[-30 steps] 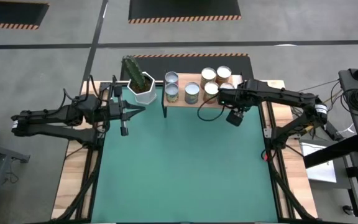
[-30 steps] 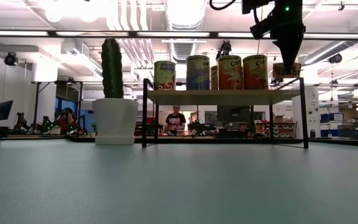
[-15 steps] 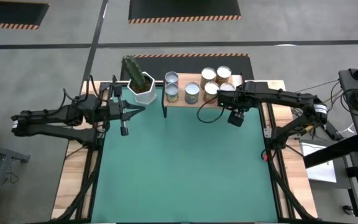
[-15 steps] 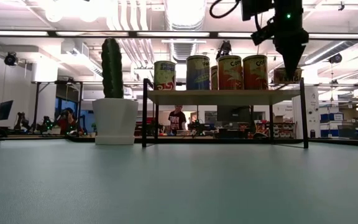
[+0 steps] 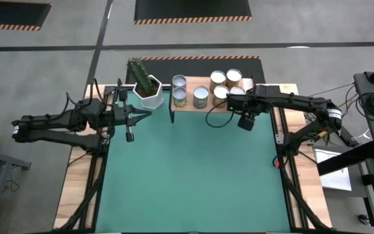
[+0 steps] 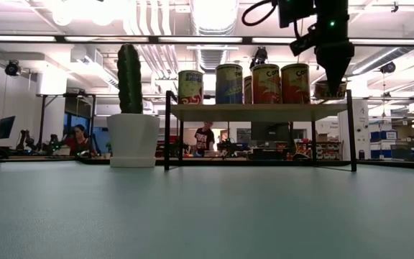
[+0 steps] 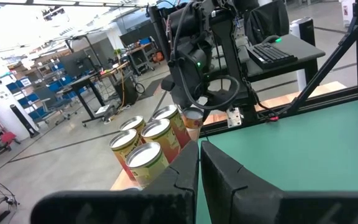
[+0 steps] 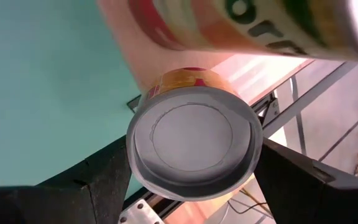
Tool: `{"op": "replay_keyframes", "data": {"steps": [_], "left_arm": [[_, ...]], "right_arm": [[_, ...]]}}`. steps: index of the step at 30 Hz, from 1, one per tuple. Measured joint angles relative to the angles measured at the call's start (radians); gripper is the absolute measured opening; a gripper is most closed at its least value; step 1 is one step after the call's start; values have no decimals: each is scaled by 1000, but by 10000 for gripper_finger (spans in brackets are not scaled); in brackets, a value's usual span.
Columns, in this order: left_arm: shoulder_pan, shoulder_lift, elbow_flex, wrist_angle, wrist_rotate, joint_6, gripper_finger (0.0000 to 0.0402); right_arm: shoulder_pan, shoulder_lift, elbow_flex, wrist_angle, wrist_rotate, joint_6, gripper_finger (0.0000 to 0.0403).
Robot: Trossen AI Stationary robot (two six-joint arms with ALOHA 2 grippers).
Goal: Pick and place cans onto a shelf
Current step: Put the canned pineapple rings on the shelf
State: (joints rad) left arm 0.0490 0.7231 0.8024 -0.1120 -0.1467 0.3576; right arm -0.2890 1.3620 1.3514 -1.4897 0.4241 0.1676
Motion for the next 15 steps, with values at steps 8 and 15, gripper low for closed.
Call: {"op": "replay_keyframes", "data": {"steps": [8,15], "left_arm": [[0,0,0,0,0,0,0],[0,0,0,0,0,0,0]], "right_arm": [[-13,0,0,15,5,15,308],[-13,0,0,20,6,12,323]]}}
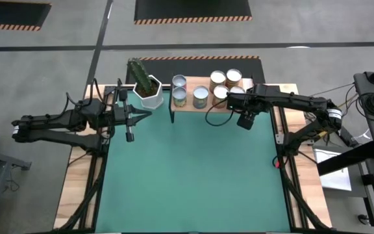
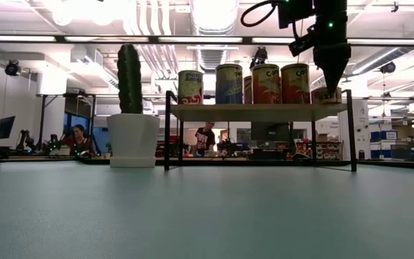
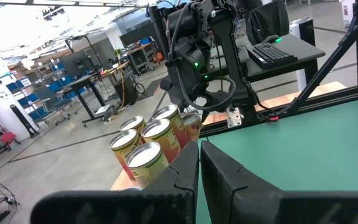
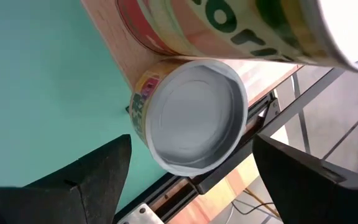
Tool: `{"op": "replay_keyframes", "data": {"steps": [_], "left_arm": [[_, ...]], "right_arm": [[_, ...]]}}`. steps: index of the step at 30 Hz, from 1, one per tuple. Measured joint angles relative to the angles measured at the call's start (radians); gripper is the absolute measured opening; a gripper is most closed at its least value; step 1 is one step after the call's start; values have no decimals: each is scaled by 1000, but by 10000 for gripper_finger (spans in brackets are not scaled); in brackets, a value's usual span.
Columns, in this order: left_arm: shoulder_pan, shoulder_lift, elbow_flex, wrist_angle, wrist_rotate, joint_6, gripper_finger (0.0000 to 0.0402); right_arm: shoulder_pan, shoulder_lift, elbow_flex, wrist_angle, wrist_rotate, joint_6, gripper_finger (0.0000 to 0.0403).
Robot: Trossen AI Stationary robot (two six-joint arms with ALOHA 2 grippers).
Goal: Pick and place cans onto a shelf
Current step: Put the canned pineapple rings on the shelf
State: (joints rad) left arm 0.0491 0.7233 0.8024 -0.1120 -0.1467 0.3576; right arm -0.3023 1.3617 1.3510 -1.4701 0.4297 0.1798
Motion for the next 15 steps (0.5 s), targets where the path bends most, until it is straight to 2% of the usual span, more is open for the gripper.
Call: {"op": "replay_keyframes", "data": {"steps": [8,15], "left_arm": [[0,0,0,0,0,0,0],[0,0,0,0,0,4,0]], "right_arm": [[0,0,1,4,-1,3,324],[40,-17,51,-31,-45,67,316]]}}
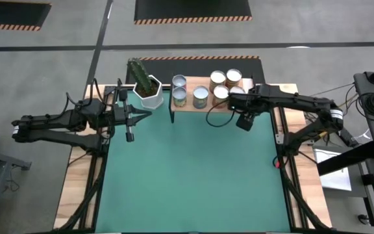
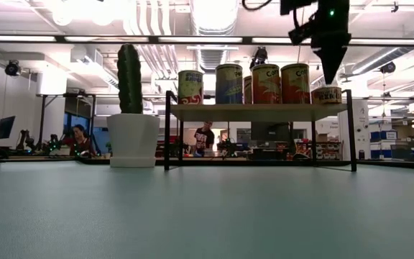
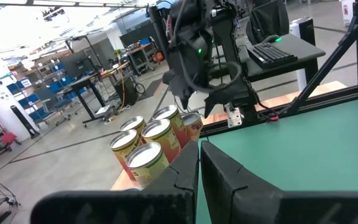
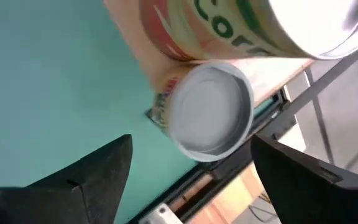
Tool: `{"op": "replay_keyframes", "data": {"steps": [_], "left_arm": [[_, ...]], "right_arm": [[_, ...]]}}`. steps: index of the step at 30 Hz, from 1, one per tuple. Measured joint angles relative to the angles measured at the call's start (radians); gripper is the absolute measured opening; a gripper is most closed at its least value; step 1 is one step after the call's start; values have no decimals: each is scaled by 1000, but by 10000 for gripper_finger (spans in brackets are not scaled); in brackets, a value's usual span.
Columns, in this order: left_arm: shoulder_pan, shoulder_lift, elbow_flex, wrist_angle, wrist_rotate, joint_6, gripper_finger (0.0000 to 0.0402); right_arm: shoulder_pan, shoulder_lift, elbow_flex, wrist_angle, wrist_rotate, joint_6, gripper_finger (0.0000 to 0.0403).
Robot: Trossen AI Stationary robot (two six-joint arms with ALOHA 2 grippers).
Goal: Pick and place cans onto a shelf
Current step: Put the canned pineapple rings on the shelf
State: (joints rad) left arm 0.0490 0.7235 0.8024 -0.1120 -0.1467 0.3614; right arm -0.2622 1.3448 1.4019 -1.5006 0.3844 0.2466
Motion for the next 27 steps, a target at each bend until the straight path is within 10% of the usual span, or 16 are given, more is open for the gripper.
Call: {"op": "replay_keyframes", "data": {"steps": [7,15,27], "left_arm": [[0,0,0,0,0,1,0],[0,2,0,0,0,0,0],[0,4,0,0,0,0,0]], "right_arm": [[79,-61,-24,20,-82,55,242],[105,-116,-136,128,-77,16,32],[98,-118,-275,196,137,-26,9]]}}
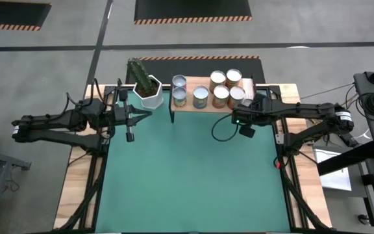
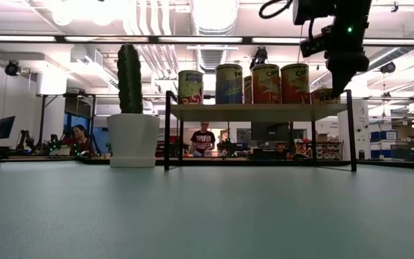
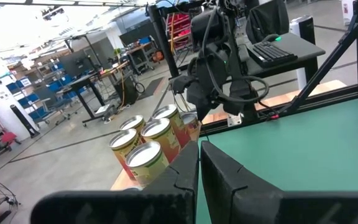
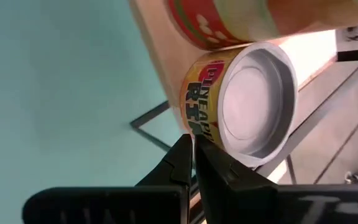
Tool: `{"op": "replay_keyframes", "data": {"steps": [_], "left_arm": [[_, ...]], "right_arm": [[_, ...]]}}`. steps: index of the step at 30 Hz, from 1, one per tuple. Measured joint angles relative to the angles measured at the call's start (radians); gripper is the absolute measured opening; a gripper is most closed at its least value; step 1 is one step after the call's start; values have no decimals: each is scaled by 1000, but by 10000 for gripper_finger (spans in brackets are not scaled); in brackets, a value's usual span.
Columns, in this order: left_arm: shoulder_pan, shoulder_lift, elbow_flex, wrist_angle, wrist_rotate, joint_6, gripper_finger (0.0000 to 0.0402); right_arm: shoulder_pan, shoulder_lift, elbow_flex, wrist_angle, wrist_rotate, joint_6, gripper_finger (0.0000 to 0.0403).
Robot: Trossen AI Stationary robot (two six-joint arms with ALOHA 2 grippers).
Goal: Pick and place cans onto a shelf
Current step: Put the canned pineapple rings on the shelf, then return to Home Position
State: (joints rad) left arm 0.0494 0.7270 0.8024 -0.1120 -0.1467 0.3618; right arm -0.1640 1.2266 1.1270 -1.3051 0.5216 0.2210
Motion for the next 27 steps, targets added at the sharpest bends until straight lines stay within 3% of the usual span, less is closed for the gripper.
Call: {"op": "replay_keyframes", "data": {"steps": [7,12,18,22,27], "left_arm": [[0,0,0,6,0,0,0],[0,0,0,7,0,0,0],[0,0,0,6,0,0,0],[0,0,0,0,0,0,0],[0,0,0,-2,0,-5,0]], "right_arm": [[-4,-2,-29,20,83,44,9],[-5,-2,-17,17,42,54,9],[14,-8,54,44,-78,109,9],[89,-55,48,216,-84,98,9],[180,-155,-37,573,-78,-52,9]]}}
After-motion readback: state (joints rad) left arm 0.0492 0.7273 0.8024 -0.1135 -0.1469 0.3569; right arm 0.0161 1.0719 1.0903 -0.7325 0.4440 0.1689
